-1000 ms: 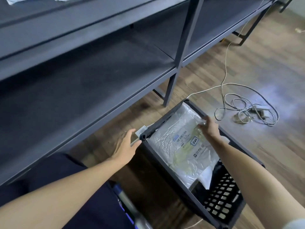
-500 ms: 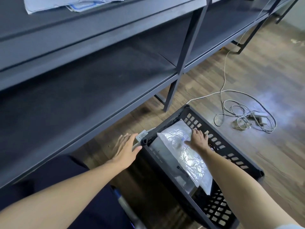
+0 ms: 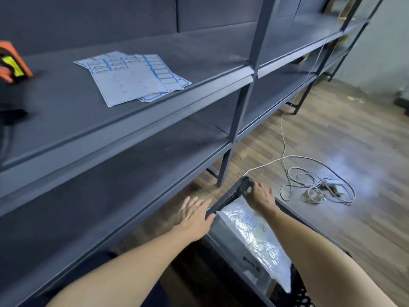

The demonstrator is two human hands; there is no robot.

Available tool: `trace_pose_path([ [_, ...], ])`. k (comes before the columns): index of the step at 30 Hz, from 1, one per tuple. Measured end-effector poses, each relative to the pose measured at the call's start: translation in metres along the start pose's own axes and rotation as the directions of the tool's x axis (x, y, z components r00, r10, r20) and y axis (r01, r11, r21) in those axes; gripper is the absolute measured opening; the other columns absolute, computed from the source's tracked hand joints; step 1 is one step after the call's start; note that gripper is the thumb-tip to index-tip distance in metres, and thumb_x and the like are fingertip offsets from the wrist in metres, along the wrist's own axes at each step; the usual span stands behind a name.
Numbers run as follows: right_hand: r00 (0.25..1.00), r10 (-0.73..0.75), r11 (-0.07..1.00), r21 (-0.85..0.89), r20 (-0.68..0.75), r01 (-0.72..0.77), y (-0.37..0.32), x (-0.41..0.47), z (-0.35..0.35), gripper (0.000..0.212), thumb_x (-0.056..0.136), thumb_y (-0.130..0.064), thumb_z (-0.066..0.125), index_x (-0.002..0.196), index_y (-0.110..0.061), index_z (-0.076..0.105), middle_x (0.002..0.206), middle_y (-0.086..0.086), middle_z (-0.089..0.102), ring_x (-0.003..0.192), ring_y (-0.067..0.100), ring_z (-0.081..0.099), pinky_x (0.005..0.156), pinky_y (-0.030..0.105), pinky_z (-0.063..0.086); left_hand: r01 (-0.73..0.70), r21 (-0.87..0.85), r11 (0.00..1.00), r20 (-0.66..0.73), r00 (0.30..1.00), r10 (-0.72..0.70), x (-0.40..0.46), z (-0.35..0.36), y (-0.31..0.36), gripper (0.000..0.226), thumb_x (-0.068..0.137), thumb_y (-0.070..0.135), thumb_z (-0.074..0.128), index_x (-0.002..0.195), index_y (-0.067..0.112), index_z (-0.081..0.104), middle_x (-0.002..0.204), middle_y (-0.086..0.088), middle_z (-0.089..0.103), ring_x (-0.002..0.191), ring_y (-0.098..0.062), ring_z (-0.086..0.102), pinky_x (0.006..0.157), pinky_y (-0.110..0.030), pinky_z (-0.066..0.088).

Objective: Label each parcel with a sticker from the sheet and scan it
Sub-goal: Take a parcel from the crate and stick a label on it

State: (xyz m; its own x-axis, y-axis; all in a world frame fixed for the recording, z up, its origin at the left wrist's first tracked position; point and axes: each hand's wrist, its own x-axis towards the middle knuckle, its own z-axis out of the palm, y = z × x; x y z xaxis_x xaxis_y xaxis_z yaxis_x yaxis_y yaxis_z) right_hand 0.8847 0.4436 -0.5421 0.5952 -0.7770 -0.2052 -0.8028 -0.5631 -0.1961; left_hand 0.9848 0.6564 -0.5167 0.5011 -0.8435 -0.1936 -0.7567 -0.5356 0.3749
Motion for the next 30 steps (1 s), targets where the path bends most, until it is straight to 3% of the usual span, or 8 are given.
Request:
trace_pose_path([
  [6, 0.979, -0.052, 0.998, -0.038, -0.198, 0.045, -0.055, -0.007, -0.109, 0.053, 0.095, -0.036, 0.045, 0.14, -0.008, 0.038, 0.145, 0.01, 0.044, 0.137, 0.025, 0.035, 0.115, 0.045, 0.019, -0.154, 0.045, 0.987, -0.195, 0.968, 0.16, -0.005, -0.092, 0.03, 0.052, 0.099, 0.039, 0.036, 0.148, 0.023, 0.029, 0.153, 0.005, 0.033, 0.144, -0.014, 0.02, 0.119, -0.032, 0.001],
  [11, 0.913, -0.154, 0.986, -0.006, -0.378, 0.164, -0.133, -0.026, -0.2, 0.044, 0.094, -0.03, 0.045, 0.131, -0.005, 0.047, 0.137, 0.015, 0.05, 0.131, 0.03, 0.04, 0.113, 0.046, 0.022, -0.166, 0.15, 0.975, -0.41, 0.887, 0.214, -0.032, -0.195, 0.022, 0.051, 0.099, 0.037, 0.038, 0.146, 0.02, 0.034, 0.15, 0.001, 0.039, 0.14, -0.017, 0.027, 0.117, -0.03, 0.009],
  [16, 0.831, -0.341, 0.933, -0.054, -0.44, 0.355, -0.241, -0.055, -0.246, 0.036, 0.094, -0.027, 0.044, 0.12, -0.003, 0.05, 0.13, 0.015, 0.053, 0.124, 0.031, 0.044, 0.103, 0.04, 0.028, 0.06, 0.194, 0.979, -0.63, 0.773, 0.077, -0.085, -0.279, -0.03, 0.047, 0.097, 0.036, 0.038, 0.141, 0.02, 0.042, 0.145, 0.002, 0.046, 0.133, -0.015, 0.037, 0.107, -0.028, 0.015],
  [22, 0.689, -0.605, 0.779, -0.121, -0.398, 0.615, -0.378, -0.111, -0.238, 0.043, 0.096, -0.031, 0.043, 0.129, -0.003, 0.047, 0.134, 0.013, 0.051, 0.129, 0.027, 0.042, 0.111, 0.04, 0.023, 0.373, 0.16, 0.914, -0.7, 0.696, -0.162, -0.178, -0.333, -0.113, 0.049, 0.098, 0.041, 0.036, 0.143, 0.021, 0.039, 0.147, 0.002, 0.043, 0.136, -0.016, 0.034, 0.11, -0.031, 0.015],
  [26, 0.571, -0.731, 0.649, -0.122, -0.373, 0.751, -0.449, -0.159, -0.226, 0.038, 0.094, -0.03, 0.044, 0.122, -0.005, 0.052, 0.13, 0.014, 0.055, 0.125, 0.029, 0.046, 0.106, 0.039, 0.027, 0.537, 0.111, 0.836, -0.706, 0.635, -0.314, -0.242, -0.346, -0.157, 0.053, 0.099, 0.043, 0.032, 0.146, 0.02, 0.033, 0.151, 0.002, 0.037, 0.141, -0.016, 0.025, 0.114, -0.03, 0.01],
  [30, 0.472, -0.82, 0.526, -0.1, -0.324, 0.845, -0.502, -0.21, -0.213, 0.039, 0.094, -0.029, 0.041, 0.124, -0.005, 0.05, 0.129, 0.013, 0.055, 0.122, 0.03, 0.047, 0.109, 0.041, 0.026, 0.682, 0.025, 0.731, -0.695, 0.537, -0.478, -0.303, -0.347, -0.192, 0.055, 0.099, 0.044, 0.029, 0.15, 0.022, 0.026, 0.156, 0.001, 0.028, 0.146, -0.017, 0.016, 0.119, -0.033, 0.004],
])
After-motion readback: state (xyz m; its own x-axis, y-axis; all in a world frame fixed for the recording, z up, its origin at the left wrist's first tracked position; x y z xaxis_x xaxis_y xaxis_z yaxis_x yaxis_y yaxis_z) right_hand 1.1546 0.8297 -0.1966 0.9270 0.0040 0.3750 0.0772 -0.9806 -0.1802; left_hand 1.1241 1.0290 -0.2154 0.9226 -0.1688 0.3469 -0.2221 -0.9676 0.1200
